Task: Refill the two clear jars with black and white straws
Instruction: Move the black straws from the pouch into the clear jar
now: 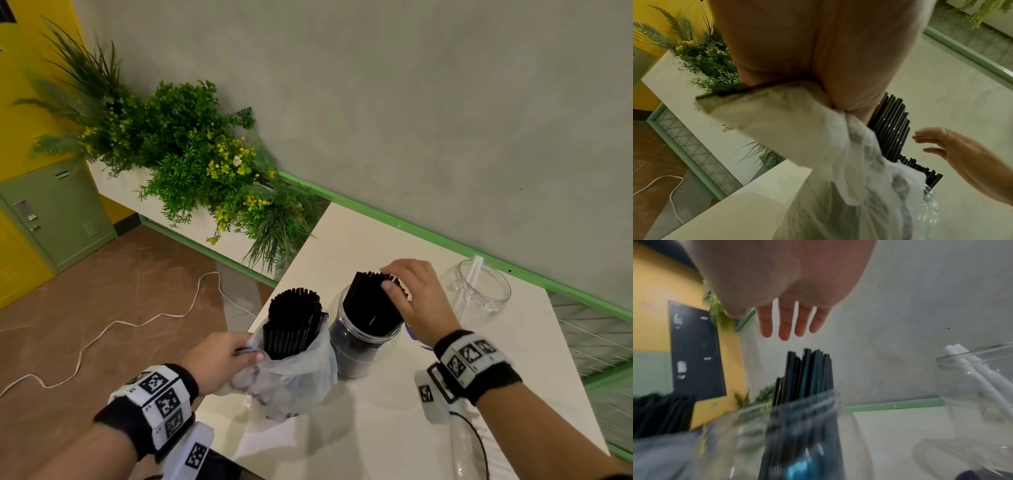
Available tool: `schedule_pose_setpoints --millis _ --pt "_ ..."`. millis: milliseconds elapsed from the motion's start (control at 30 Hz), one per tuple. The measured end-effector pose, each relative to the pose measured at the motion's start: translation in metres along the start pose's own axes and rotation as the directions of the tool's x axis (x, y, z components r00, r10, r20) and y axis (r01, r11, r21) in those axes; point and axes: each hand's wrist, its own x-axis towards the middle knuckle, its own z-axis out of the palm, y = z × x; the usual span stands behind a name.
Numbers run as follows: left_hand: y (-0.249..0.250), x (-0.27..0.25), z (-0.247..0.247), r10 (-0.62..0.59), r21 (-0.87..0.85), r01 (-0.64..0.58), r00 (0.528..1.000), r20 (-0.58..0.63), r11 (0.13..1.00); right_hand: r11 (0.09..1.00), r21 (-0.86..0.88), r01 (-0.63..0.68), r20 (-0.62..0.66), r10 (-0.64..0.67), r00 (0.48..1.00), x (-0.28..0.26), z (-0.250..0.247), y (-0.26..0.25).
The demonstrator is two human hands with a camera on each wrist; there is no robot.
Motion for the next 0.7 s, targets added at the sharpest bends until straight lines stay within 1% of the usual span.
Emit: schedule_pose_setpoints --millis 33,67,100,167,200,267,333,367,433,500,533,567,600,700 --pt "-0.001 0.000 0.001 -0.002 -0.003 0.002 1.000 0.004 1.000 0.998 -0.059 0.036 0.014 -0.035 0.999 -0.009 0.002 -0.003" --pt "-0.001 0.000 0.001 0.000 -0.004 0.000 1.000 0.005 1.000 0.993 -0.112 0.046 0.040 -0.042 0.998 -0.017 0.006 -0.004" --pt "-0.001 0.000 0.001 0.002 -0.007 -0.002 1.000 0.005 1.000 0.989 -0.149 0.025 0.074 -0.014 0.997 -0.022 0.011 -0.002" --pt "0.001 -0.001 0.002 0.008 -0.006 -0.008 1.000 0.003 1.000 0.981 -0.183 -0.057 0.139 0.083 0.987 -0.027 0.021 0.007" --pt "0.002 -0.002 0.002 0.008 -0.008 -0.008 1.000 0.003 1.000 0.980 -0.175 -0.099 0.156 0.127 0.979 -0.026 0.024 0.011" --pt "0.003 -0.003 0.002 0.003 -0.010 -0.003 1.000 0.003 1.000 0.978 -0.094 -0.184 0.146 0.196 0.970 -0.021 0.028 0.017" --pt "0.003 -0.005 0.001 0.001 0.002 -0.001 1.000 0.000 1.000 0.977 -0.024 -0.214 0.128 0.215 0.968 -0.013 0.030 0.017" --pt "0.003 -0.005 0.001 0.000 0.010 0.000 1.000 -0.002 1.000 0.980 -0.017 -0.198 0.139 0.199 0.970 -0.009 0.031 0.015" --pt "0.003 -0.006 0.001 -0.002 0.019 0.002 1.000 -0.007 1.000 0.989 -0.053 -0.136 0.218 0.144 0.965 0.001 0.034 0.010" --pt "0.004 -0.008 0.001 -0.005 0.021 0.005 1.000 -0.004 1.000 0.985 -0.156 -0.069 0.333 0.118 0.936 0.009 0.039 0.007" --pt "0.004 -0.008 0.002 -0.007 0.026 0.007 1.000 -0.002 1.000 0.976 -0.212 -0.042 0.371 0.120 0.921 0.013 0.043 0.005" --pt "0.005 -0.009 0.002 -0.008 0.034 0.008 1.000 -0.003 0.999 0.968 -0.251 -0.027 0.381 0.124 0.916 0.015 0.046 0.005" --pt "0.007 -0.009 0.002 -0.008 0.044 0.008 1.000 -0.006 0.999 0.964 -0.266 -0.023 0.357 0.121 0.926 0.018 0.048 0.004" --pt "0.010 -0.011 0.001 0.000 0.055 0.000 1.000 -0.009 0.998 0.977 -0.211 -0.009 0.203 0.053 0.978 0.021 0.050 0.005"
